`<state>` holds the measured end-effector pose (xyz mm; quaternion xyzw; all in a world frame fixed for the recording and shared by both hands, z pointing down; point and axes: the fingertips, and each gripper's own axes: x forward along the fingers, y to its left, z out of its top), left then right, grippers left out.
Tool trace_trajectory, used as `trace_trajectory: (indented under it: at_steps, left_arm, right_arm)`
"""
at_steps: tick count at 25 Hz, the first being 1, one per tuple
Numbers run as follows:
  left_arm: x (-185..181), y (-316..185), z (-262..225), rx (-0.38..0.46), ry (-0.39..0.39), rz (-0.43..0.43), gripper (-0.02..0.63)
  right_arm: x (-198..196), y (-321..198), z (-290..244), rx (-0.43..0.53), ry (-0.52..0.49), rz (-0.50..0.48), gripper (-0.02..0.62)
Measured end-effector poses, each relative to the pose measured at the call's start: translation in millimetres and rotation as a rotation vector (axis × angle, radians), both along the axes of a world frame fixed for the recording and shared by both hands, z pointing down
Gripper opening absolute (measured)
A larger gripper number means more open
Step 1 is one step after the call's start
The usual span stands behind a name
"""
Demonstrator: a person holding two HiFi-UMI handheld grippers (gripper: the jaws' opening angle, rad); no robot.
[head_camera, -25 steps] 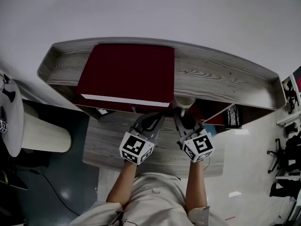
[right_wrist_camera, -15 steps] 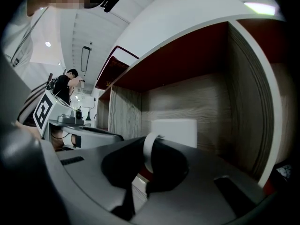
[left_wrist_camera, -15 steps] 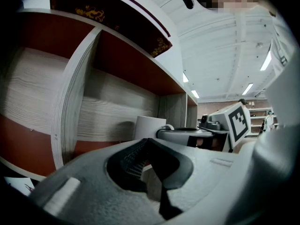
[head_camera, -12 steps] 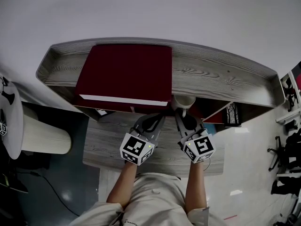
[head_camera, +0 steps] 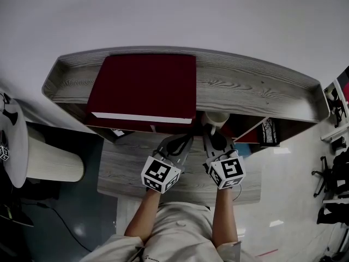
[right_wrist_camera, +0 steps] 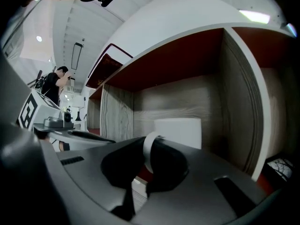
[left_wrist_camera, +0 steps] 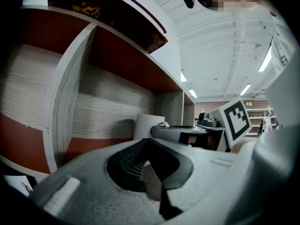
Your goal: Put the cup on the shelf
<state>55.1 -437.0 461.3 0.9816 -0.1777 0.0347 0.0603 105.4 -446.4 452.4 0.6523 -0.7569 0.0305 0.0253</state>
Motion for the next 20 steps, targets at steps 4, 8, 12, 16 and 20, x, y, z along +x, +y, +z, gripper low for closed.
trace_trajectory:
  at_steps: [4,8,12,16,20]
  left_arm:
    - [-0.4,1.3,-0.4,0.006,-0.004,0.004,0.011]
    - [-2.3,-0.7,-0.5,0.006,-0.004,-0.001,0.011]
    - [-2.6,-0.5,-1.0,0.005,-0.004,0.001,0.011]
    - [-1.7,0.2,0.0,0.004,-0.006,0.005,0.011]
    - [-1.9,-0.4,-3.1,0.009,0.001,0.006,0.011]
  right_arm:
    - [-2.7,-2.9,0.0,-0.003,-0.009,0.000,0.020]
    - [1.2,-1.0,-0.1,-0.004,-0.017,0.001,0.020]
    - [3.1,1.0,-0.4,-0.008,-0.018,0.000,0.027]
    - [0.8,2.5,-0.9,-0.007,-0.008,-0.014,0.059]
    - [-7.1,2.9,-0.3,-0.005,-0.003,-0.062,0.113]
